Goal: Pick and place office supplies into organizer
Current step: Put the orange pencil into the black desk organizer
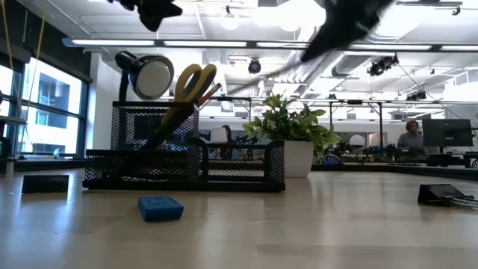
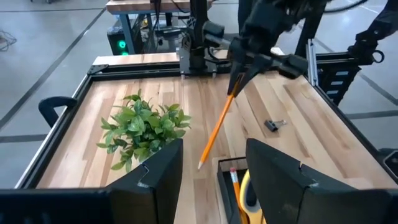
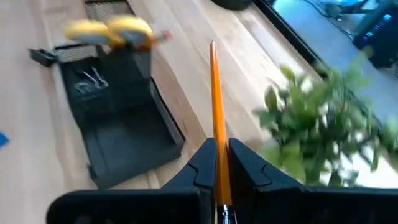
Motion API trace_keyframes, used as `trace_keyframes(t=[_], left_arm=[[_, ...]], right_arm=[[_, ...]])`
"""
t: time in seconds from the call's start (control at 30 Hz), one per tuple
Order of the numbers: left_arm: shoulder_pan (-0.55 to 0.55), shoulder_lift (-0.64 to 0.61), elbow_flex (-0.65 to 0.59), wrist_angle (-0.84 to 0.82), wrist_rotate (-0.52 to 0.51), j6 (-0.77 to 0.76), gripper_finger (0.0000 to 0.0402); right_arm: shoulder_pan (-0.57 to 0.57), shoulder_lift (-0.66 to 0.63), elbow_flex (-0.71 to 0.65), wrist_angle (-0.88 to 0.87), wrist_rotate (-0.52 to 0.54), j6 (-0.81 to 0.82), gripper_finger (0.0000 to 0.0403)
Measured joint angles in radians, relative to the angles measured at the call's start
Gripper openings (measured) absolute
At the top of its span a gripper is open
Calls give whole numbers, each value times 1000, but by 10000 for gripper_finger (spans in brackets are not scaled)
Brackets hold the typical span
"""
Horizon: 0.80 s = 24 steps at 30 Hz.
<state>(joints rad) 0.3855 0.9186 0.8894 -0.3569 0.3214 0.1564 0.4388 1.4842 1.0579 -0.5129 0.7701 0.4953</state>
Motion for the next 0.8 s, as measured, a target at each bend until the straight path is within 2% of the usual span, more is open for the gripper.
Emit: trace_keyframes(t=[0.2, 0.5, 0.7, 0.8], left_arm=[[0, -48, 0, -72, 0, 0, 165], [0, -71, 0, -178, -1, 7, 165], [0, -78, 0, -245, -1, 4, 165], [0, -78, 0, -277, 0, 4, 165]], right_arm=[[-34, 91, 290, -194, -32, -158, 10], [-126, 323, 667, -373, -326, -340, 11], [-138, 458, 916, -518, -368, -419, 11], [-139, 479, 1000, -562, -436, -428, 11]])
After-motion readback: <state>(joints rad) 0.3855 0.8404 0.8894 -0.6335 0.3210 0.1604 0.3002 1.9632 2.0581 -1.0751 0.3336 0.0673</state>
